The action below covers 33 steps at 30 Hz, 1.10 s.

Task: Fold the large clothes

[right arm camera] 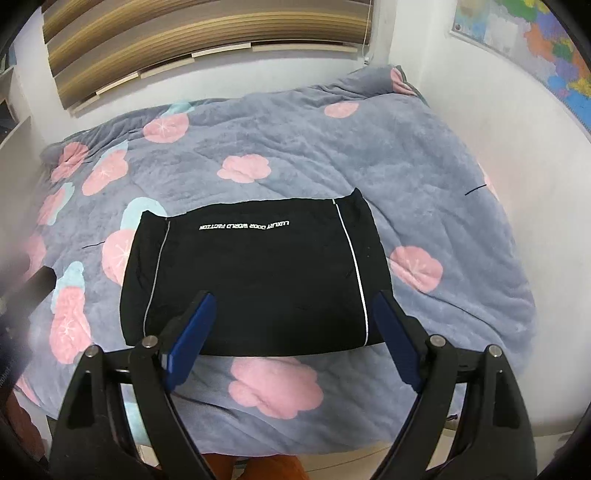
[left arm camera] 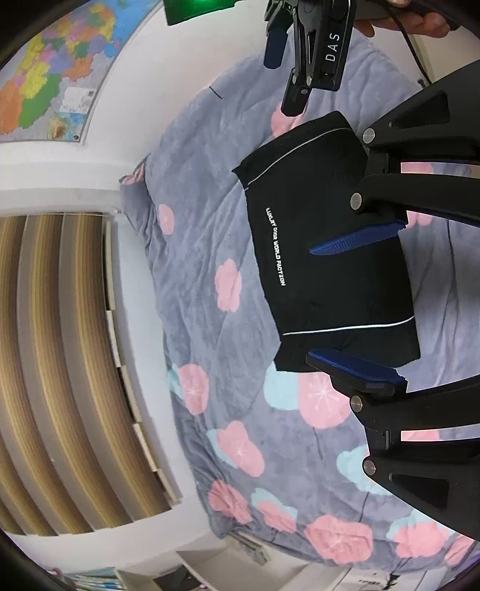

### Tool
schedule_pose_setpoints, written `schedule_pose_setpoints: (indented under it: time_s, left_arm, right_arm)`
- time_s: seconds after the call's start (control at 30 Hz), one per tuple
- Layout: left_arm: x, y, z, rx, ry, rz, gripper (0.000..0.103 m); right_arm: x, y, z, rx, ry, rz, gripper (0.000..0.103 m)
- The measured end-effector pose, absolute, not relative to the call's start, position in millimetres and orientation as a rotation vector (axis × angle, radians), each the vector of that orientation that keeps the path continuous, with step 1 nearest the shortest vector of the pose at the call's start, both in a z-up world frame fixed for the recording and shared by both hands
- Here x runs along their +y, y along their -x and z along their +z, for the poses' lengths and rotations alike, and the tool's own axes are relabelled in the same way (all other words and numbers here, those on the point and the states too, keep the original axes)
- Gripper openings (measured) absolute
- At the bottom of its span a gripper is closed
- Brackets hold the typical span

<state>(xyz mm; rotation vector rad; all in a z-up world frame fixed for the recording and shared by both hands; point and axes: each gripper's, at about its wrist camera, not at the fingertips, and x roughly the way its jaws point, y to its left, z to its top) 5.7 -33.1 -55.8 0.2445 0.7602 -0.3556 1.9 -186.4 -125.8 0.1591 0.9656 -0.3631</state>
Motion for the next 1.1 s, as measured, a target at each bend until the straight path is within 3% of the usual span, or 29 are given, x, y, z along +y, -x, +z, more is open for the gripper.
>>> schedule_pose_setpoints:
  time_s: [1.1]
  left_arm:
    - [-29.4,-16.9,-72.5,0.837,-0.221,-0.318,0.055]
  right_arm:
    - [-174.0,-11.5,-140.4,1.013,-0.161,-0.314,0.086]
